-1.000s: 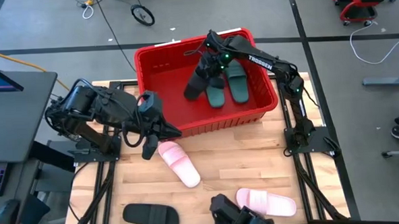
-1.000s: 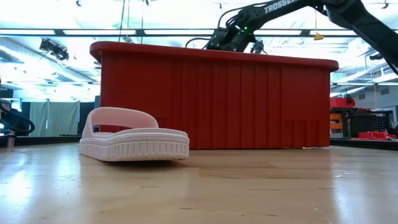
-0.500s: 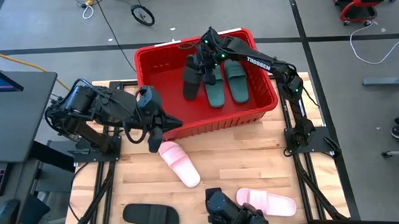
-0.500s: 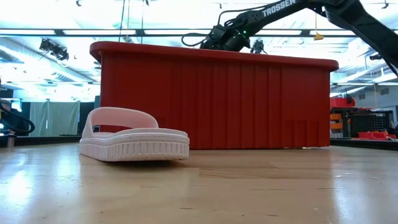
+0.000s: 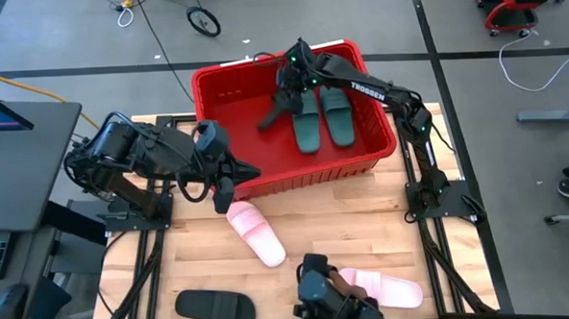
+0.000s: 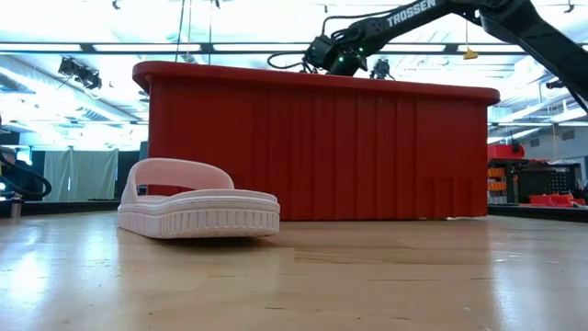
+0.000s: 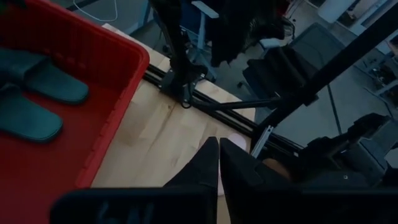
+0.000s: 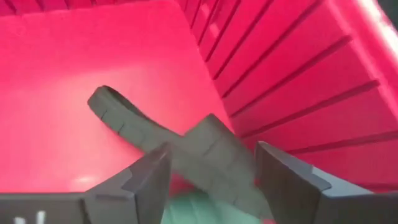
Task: Pick and place slides into bin
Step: Put the right black slide into the red bin
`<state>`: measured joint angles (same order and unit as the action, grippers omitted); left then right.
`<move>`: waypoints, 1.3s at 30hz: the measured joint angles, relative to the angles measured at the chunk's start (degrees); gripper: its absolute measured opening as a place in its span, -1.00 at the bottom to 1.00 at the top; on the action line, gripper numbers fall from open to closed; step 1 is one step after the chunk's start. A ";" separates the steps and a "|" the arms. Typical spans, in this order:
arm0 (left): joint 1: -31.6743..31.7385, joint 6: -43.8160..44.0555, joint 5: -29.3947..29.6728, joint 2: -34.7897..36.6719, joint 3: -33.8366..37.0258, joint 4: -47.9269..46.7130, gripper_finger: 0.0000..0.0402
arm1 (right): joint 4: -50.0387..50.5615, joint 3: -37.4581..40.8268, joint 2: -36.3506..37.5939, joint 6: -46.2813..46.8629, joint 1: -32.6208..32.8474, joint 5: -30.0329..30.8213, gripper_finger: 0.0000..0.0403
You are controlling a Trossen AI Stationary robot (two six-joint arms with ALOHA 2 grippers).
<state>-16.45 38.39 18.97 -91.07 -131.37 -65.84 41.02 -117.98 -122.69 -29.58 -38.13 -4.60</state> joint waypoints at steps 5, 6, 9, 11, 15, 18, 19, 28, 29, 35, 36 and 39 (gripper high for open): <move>0.00 0.02 0.91 0.00 -0.01 0.00 -0.87 | 0.53 -0.86 0.28 3.57 0.40 -1.08 0.15; 0.00 0.03 0.97 0.00 -0.01 0.00 -0.88 | 2.27 -0.88 0.58 5.40 0.48 -1.24 0.14; -0.02 0.00 1.57 0.00 0.00 0.00 -0.94 | 9.52 -0.88 0.87 7.85 0.78 -1.91 0.07; 0.00 -0.02 2.67 0.00 0.00 -0.14 -0.97 | 14.72 -0.87 0.87 8.45 0.72 -1.95 -0.02; 1.12 -0.04 5.90 0.00 -0.01 -2.32 -0.97 | 19.53 -0.29 0.87 8.51 0.76 -2.07 -0.26; 3.23 -0.63 8.67 -0.08 0.01 -7.29 -0.93 | 19.60 -0.29 1.48 8.81 1.50 -2.48 -0.54; 4.17 -1.47 10.08 -0.33 0.24 -9.07 -0.92 | 19.59 -0.25 2.06 9.02 1.97 -2.54 -0.66; 20.93 -24.20 15.11 -1.74 11.01 -8.10 -0.81 | 20.26 -0.23 16.71 22.27 6.57 -2.73 -0.89; 23.32 -26.40 15.03 -2.06 13.26 -5.73 -0.79 | 20.26 -0.23 18.69 23.36 7.41 -2.74 -0.89; 37.66 -31.76 0.69 -5.01 28.74 16.07 -0.53 | 22.00 -0.27 29.72 27.04 10.96 -2.93 -0.95; 39.64 -31.56 -3.36 -5.83 31.21 19.31 -0.47 | 22.24 -0.27 31.20 27.08 11.77 -2.83 -0.95; 43.90 -31.93 -7.49 -9.22 37.63 28.56 -0.28 | 23.22 -0.29 35.48 27.17 13.59 -2.54 -0.96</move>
<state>27.45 6.46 11.47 -100.28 -93.74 -37.29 64.24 -118.28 -87.21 -2.41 -24.54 -7.14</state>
